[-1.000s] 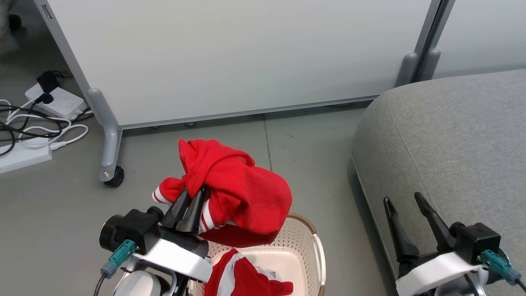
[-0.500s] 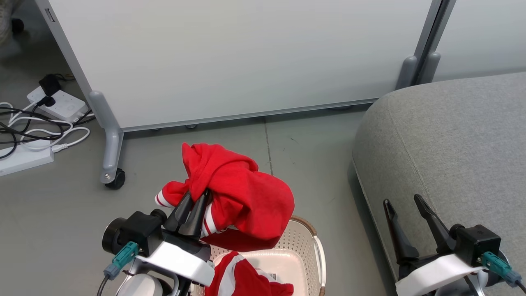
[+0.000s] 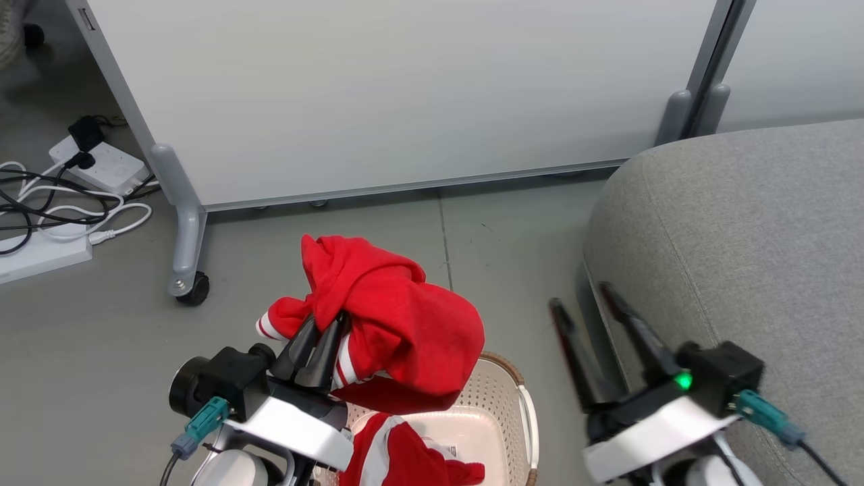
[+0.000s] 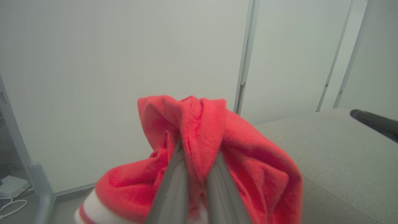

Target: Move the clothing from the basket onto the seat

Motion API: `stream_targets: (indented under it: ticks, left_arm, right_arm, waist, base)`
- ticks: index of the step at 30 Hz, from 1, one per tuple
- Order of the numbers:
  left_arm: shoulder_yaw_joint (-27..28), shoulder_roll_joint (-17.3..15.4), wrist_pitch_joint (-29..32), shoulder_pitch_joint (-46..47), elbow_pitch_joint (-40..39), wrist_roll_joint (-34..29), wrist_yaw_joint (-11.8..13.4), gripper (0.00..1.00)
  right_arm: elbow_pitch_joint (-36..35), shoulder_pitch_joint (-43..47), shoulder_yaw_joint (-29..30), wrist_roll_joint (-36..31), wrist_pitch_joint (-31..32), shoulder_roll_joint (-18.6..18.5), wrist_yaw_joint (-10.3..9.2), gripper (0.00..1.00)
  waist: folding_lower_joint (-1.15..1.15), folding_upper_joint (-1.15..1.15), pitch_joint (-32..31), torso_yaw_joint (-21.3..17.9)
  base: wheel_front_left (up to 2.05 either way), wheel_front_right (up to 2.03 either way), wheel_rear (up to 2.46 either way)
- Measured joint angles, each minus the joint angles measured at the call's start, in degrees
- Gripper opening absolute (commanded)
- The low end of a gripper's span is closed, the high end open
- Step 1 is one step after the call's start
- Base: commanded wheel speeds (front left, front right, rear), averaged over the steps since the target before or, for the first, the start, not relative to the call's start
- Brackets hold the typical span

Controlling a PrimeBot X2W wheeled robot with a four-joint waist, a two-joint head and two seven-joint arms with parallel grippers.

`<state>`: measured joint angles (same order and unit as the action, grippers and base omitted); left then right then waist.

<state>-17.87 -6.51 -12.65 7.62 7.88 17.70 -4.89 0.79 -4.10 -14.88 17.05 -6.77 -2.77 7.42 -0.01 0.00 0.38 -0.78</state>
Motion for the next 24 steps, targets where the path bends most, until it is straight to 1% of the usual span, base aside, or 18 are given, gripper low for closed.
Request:
stream_targets:
  ticks: [4, 7, 12, 13, 16, 22, 23, 24]
  left_arm:
    - [-0.4, 0.0, 0.0, 0.4, 0.0, 0.0, 0.1, 0.00]
    - [-0.8, 0.0, -0.1, 1.0, 0.0, 0.0, 0.1, 0.00]
    - [-1.7, 0.1, -0.1, 1.2, 0.1, 0.0, -0.1, 0.00]
    - [-2.0, 0.1, -0.2, 1.3, 0.2, 0.0, -0.1, 0.00]
    - [-2.6, 0.2, -0.3, 1.4, 0.0, 0.0, -0.1, 0.00]
    - [-3.3, 0.3, -0.6, 2.0, -0.7, 0.0, -0.2, 0.00]
    - [-3.3, 0.3, -0.6, 2.0, -0.9, 0.0, -0.2, 0.00]
    - [-3.4, 0.2, -0.7, 2.0, -1.1, 0.0, -0.2, 0.00]
  right_arm:
    - [0.2, -4.2, -8.4, 2.3, -0.3, 0.0, 0.00, 1.00]
    - [1.9, -7.5, -14.6, 4.3, -0.9, 0.1, 0.00, 1.00]
    - [7.0, -12.5, -22.7, 7.2, -2.3, 0.1, 0.00, 1.00]
    - [9.5, -14.4, -25.3, 8.4, -3.0, 0.1, 0.00, 1.00]
    - [13.3, -16.9, -28.4, 10.2, -4.0, 0.1, 0.00, 1.00]
    - [19.6, -21.2, -32.0, 13.7, -5.9, 0.0, 0.00, 1.00]
    - [20.4, -21.8, -32.4, 14.4, -6.2, 0.0, 0.00, 0.98]
    - [21.1, -22.3, -32.9, 15.1, -6.3, 0.0, 0.00, 0.49]
  waist:
    - [0.00, 0.00, 0.3, 0.3]
    - [0.00, 0.00, 0.4, 0.8]
    - [0.01, 0.00, 0.5, 1.7]
    - [0.00, 0.00, 0.5, 2.1]
    - [0.00, 0.00, 0.7, 2.6]
    - [0.00, 0.00, 0.9, 3.2]
    - [0.01, 0.00, 0.9, 3.3]
    - [0.00, 0.00, 0.9, 3.3]
  base:
    - [0.00, 0.00, 0.00]
    - [0.00, 0.00, 0.00]
    - [0.00, 0.00, 0.00]
    - [0.00, 0.00, 0.00]
    - [0.00, 0.00, 0.00]
    - [0.00, 0.00, 0.00]
    - [0.00, 0.00, 0.00]
    - [0.00, 0.00, 0.00]
